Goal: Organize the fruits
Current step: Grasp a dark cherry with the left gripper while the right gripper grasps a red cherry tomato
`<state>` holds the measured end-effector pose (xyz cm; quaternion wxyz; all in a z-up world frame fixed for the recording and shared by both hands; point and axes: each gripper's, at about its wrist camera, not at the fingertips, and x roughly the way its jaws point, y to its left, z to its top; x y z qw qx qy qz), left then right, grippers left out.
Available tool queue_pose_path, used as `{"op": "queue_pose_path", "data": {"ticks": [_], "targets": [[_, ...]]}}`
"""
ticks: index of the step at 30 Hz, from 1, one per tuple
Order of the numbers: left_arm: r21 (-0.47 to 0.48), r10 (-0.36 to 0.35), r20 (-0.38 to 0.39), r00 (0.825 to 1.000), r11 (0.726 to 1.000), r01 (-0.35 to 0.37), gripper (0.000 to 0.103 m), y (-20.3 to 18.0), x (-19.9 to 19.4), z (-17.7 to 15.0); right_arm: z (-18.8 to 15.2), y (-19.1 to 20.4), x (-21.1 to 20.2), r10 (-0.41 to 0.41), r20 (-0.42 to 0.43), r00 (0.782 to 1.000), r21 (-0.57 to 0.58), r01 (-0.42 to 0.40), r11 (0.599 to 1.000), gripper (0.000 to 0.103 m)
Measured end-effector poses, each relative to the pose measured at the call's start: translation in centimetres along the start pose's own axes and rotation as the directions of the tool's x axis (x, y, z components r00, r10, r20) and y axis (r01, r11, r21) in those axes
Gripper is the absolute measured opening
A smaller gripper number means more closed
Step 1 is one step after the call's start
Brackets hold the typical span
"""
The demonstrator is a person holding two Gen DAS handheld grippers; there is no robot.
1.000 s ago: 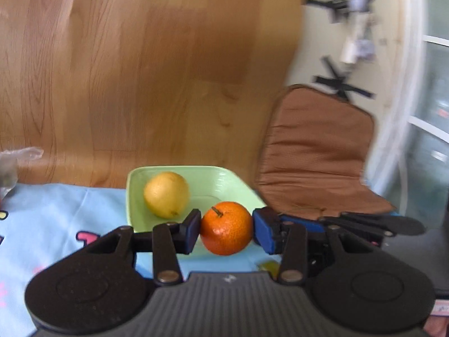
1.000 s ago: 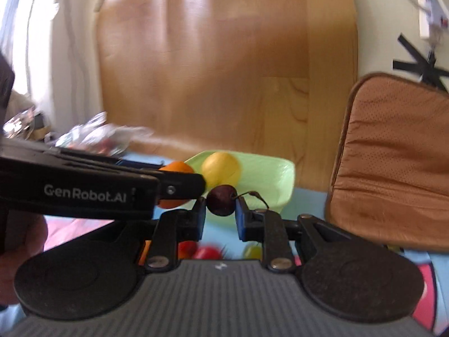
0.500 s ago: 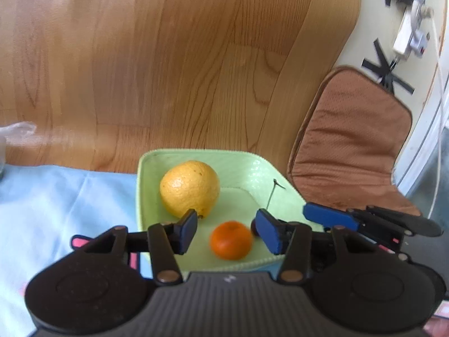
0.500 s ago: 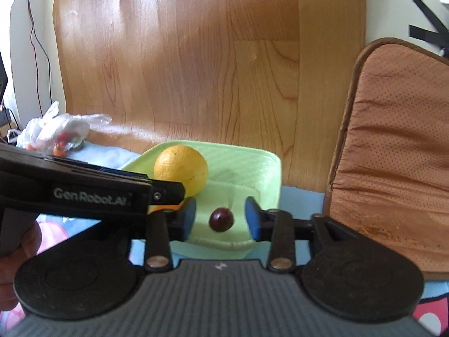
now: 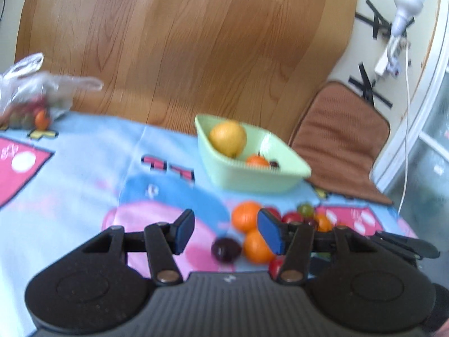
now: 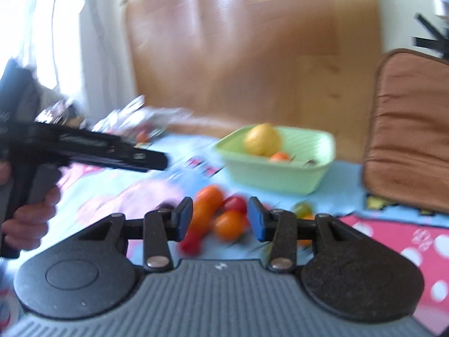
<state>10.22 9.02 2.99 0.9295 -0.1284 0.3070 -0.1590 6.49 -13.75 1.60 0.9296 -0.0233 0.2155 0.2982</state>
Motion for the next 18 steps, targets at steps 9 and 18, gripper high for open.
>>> {"op": "queue_pose_path", "data": {"ticks": [9,18], "targets": [[0.032,-0.038,-0.062,0.997,0.999,0.040,0.042,0.5,1.6,-1.6,-0.4,1.9,3.3,-0.035,-0.128,0.991,-0.065,0.027,0.998,0.044],[-0.023,-0.059,-0.061,0.996,0.998,0.058,0.027,0.6,0.4,-2.9,-1.1,2.0,2.4,-0.032,-0.133,0.991,-0.025,0.029,0.999,0.027]]}}
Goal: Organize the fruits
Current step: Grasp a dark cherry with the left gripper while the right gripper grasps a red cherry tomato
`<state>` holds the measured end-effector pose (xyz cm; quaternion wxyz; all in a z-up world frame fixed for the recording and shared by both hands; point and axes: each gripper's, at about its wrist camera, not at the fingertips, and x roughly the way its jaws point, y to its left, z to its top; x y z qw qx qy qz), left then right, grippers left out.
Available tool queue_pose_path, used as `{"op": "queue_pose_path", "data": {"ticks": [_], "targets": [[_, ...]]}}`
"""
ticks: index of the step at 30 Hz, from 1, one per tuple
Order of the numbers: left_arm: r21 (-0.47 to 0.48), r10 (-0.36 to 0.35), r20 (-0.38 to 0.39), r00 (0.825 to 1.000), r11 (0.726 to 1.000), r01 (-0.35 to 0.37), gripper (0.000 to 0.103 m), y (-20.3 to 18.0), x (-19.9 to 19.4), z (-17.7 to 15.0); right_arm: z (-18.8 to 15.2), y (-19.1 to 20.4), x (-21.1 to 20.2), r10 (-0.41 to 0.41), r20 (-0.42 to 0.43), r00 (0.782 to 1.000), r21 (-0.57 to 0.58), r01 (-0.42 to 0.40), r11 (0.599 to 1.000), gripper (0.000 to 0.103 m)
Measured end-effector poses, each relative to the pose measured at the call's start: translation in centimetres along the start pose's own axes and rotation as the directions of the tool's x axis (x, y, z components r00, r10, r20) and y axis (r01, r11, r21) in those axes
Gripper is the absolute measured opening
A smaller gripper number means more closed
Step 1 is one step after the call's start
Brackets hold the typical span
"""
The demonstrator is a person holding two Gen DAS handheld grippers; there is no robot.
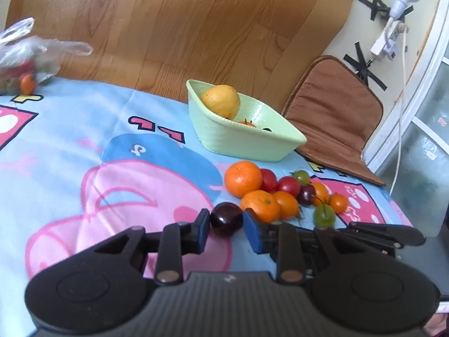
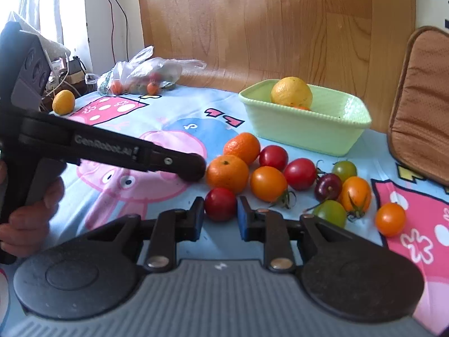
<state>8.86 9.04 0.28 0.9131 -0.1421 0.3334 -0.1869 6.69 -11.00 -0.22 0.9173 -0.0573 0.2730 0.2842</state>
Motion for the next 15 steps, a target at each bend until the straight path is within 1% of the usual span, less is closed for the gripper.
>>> {"op": "queue_pose_path", "data": {"ticks": [1,3,7,8,11,13,14,15], "targets": [[0.008,0.002,0.008,1.000,1.000,-0.002,0.027,-0.3,-0.5,-0.4,-0.2,0.0,-0.4,0.017,-0.004,1.000,-0.007,-0.017,1.000,0.027],[0.020,-0.010,0.010,1.000,1.000,0.010,0.027,-1.2,-1.5,-1.4,-0.8,0.0,-1.6,0.022,-0.001,1.000,0.001,-0.022,1.000,0.028],[0.055,-0.070,-0.037,0.997,0.996,0.072,0.027,-3.9,-1.9,-3.6,-2.6,-0.6,-3.8,0.013,-0.001,1.000,0.037,-0.013,0.999,0.028],[0.072,-0.076,-0.048,0.996,0.994,0.079,0.027,-4.7,-1.7,-4.0,-3.1,-0.8,-4.4,0.001,0.004,1.000,0.046,-0.001,0.999,0.028],[0.145,-0.039,-0.025,0.999,0.989,0.042,0.027,-7.3,-1.2,-4.7,-4.1,-1.2,-5.9,-0.070,0.024,0.997,0.045,0.069,0.997,0.028],[0.129,-0.072,-0.045,0.996,0.989,0.077,0.027,-8.3,-0.6,-4.7,-4.5,-1.7,-6.5,-0.100,0.023,0.995,0.057,0.099,0.993,0.028],[0.129,-0.078,-0.047,0.996,0.988,0.083,0.027,-8.7,-0.4,-4.8,-4.7,-2.0,-6.9,-0.110,0.023,0.994,0.065,0.108,0.992,0.028],[0.145,-0.065,-0.038,0.997,0.987,0.069,0.027,-9.2,-0.2,-5.0,-4.9,-2.2,-7.0,-0.117,0.025,0.993,0.069,0.115,0.991,0.028]]}}
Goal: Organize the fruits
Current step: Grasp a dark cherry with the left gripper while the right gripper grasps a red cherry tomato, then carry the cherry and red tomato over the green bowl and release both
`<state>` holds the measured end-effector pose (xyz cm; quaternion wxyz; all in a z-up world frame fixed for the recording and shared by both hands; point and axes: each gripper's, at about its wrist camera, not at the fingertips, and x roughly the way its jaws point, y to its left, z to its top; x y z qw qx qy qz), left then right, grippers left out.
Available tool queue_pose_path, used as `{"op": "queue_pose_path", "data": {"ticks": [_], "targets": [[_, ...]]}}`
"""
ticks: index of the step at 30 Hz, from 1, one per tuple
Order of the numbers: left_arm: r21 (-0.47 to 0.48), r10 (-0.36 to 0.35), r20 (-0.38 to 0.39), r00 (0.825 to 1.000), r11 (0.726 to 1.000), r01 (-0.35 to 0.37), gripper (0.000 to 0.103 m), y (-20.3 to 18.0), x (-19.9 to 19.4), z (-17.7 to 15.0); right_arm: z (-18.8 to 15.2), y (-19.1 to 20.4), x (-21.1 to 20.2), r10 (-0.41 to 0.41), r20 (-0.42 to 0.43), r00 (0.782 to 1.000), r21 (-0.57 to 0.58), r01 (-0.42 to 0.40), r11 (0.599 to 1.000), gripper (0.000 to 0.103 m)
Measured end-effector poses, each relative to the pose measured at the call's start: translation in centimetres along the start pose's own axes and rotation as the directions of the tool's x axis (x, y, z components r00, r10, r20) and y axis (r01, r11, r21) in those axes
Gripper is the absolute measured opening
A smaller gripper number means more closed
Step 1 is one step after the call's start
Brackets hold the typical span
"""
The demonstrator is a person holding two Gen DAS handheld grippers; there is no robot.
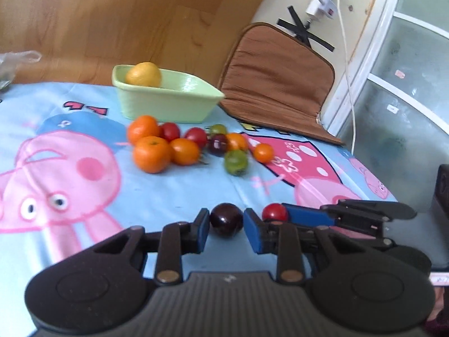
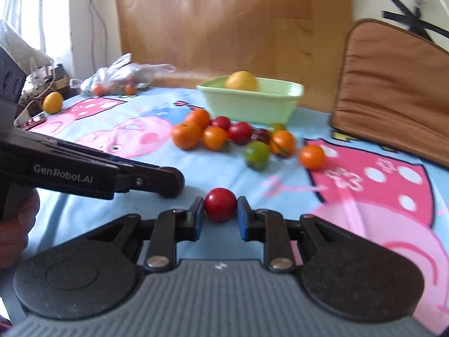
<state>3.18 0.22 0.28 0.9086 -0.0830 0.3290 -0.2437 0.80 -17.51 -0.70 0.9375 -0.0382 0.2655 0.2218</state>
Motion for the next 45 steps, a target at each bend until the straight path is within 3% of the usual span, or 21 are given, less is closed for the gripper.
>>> {"op": "queue_pose_path", "data": {"ticks": [6,10,15,16,20,25,31,37,42,45], "targets": [[0.062,0.074,0.018,0.997,0.995,-0.075,0.030,-1.6,0.5,-0.9,-0.7,-0.2,-0.3,-0.016,0.011,1.000,-0.006,0.016,1.000,0.030],[0.093,0.130,0.040,0.991,0.987,-0.133,0.043,-1.9,0.0,-0.9,-0.8,-0.1,-0.5,-0.010,0.013,1.000,-0.007,0.010,1.000,0.034],[0.095,0.136,0.026,0.990,0.986,-0.138,0.040,-1.6,0.7,-0.6,-0.8,-0.1,-0.5,-0.003,0.015,1.000,0.002,0.003,1.000,0.034],[0.099,0.132,0.025,0.991,0.986,-0.134,0.030,-1.6,0.9,-0.5,-0.8,-0.1,-0.5,0.002,0.016,1.000,0.004,-0.002,1.000,0.030],[0.078,0.086,0.022,0.996,0.993,-0.088,0.030,-1.4,0.7,0.2,-0.5,-0.3,-0.8,0.006,0.044,0.999,0.009,-0.006,1.000,0.027],[0.091,0.079,0.080,0.994,0.992,-0.086,0.030,-1.0,0.6,3.9,2.0,-1.1,-0.4,0.007,0.125,0.992,0.004,-0.008,1.000,0.027],[0.063,0.120,0.128,0.985,0.990,-0.128,0.031,1.5,3.9,10.3,7.2,-3.8,4.1,0.000,0.189,0.982,0.015,-0.003,1.000,0.027],[-0.042,0.195,0.086,0.977,0.981,-0.192,0.031,5.7,8.8,14.7,11.2,-6.9,9.7,-0.016,0.160,0.987,0.077,0.004,0.997,0.027],[-0.087,0.239,0.033,0.970,0.968,-0.236,0.031,7.8,11.1,15.1,11.8,-7.9,12.6,-0.021,0.104,0.994,0.077,0.013,0.997,0.028],[-0.070,0.256,0.040,0.966,0.965,-0.253,0.033,7.7,11.1,14.9,11.7,-8.0,13.0,-0.023,0.093,0.995,0.079,0.016,0.997,0.028]]}}
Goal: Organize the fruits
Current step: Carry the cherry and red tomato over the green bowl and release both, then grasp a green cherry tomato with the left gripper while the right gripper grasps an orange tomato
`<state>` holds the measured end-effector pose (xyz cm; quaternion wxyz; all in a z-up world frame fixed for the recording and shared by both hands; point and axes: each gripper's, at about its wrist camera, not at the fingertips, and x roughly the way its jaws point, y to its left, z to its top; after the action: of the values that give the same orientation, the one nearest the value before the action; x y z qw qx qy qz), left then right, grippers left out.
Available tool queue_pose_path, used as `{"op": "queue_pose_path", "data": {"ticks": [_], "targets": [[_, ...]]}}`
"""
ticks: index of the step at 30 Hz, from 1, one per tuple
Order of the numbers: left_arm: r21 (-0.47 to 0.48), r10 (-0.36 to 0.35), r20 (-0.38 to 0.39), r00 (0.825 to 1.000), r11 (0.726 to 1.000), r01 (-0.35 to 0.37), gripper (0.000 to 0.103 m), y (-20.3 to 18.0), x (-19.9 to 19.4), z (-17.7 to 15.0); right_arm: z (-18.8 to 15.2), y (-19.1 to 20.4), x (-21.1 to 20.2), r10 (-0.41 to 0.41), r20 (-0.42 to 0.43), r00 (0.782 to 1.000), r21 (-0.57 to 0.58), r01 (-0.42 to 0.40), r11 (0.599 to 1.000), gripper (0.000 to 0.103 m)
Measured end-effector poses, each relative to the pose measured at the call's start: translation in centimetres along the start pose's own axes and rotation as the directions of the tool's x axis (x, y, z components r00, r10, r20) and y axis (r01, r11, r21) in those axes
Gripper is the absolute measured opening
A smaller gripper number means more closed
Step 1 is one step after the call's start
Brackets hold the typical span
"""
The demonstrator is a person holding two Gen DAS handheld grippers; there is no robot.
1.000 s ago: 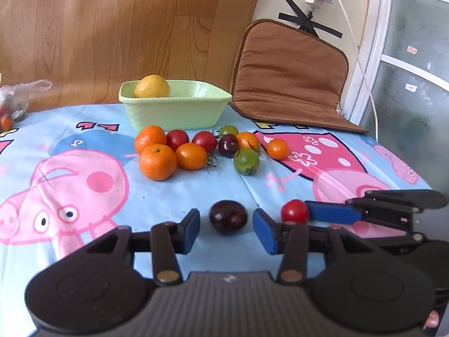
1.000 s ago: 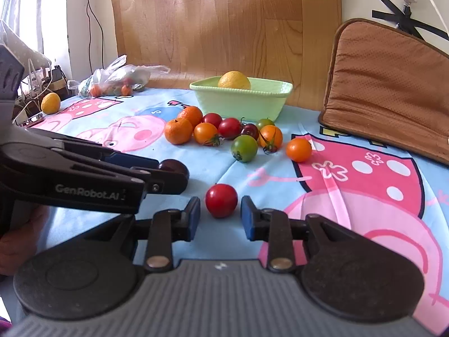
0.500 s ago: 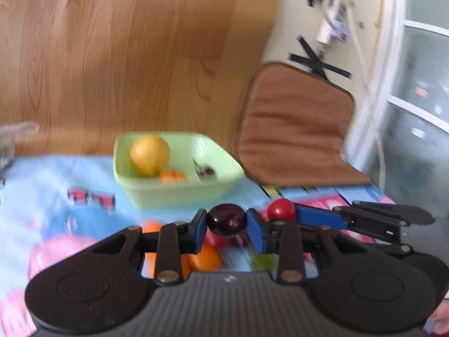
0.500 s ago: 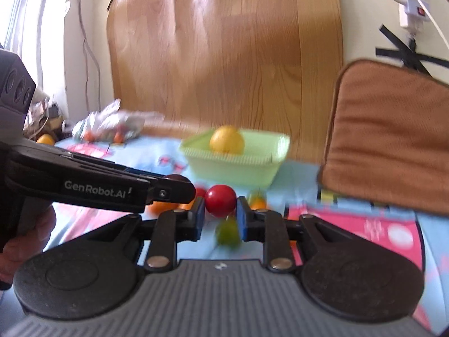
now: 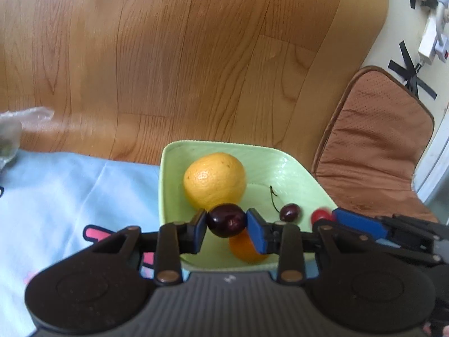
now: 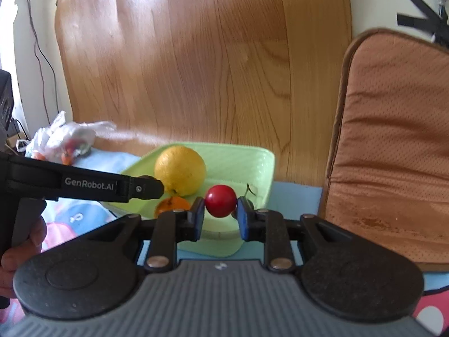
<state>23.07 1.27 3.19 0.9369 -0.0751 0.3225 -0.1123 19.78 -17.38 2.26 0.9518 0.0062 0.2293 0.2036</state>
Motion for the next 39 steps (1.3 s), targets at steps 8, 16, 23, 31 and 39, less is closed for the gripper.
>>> {"op": "queue_pose_path", "data": {"ticks": [8,16,23,31,39], "targets": [[0.032,-0.005,0.100,0.995,0.999,0.002,0.043,-0.8,-5.2,-0.8,-0.2,-2.5,-4.8,-0.023,0.054,0.998,0.062,0.019,0.998,0.029],[0.228,-0.147,0.048,0.988,0.965,0.132,0.046,-6.9,-9.6,-7.2,-4.7,-5.3,-10.3,-0.034,0.008,0.999,0.182,0.032,0.983,0.029],[0.355,-0.100,-0.006,0.995,0.930,0.096,0.051,-11.2,-8.7,-10.9,-6.3,-4.1,-10.0,0.006,-0.044,0.999,0.147,0.001,0.989,0.040],[0.277,-0.039,-0.058,0.998,0.959,0.053,0.038,-11.0,-6.4,-10.9,-6.6,-3.5,-8.2,0.015,-0.113,0.994,0.092,-0.005,0.996,0.046],[0.272,-0.040,-0.061,0.997,0.961,0.055,0.029,-11.0,-7.2,-11.9,-6.9,-3.4,-8.7,0.027,-0.112,0.993,0.097,-0.016,0.995,0.032]]}}
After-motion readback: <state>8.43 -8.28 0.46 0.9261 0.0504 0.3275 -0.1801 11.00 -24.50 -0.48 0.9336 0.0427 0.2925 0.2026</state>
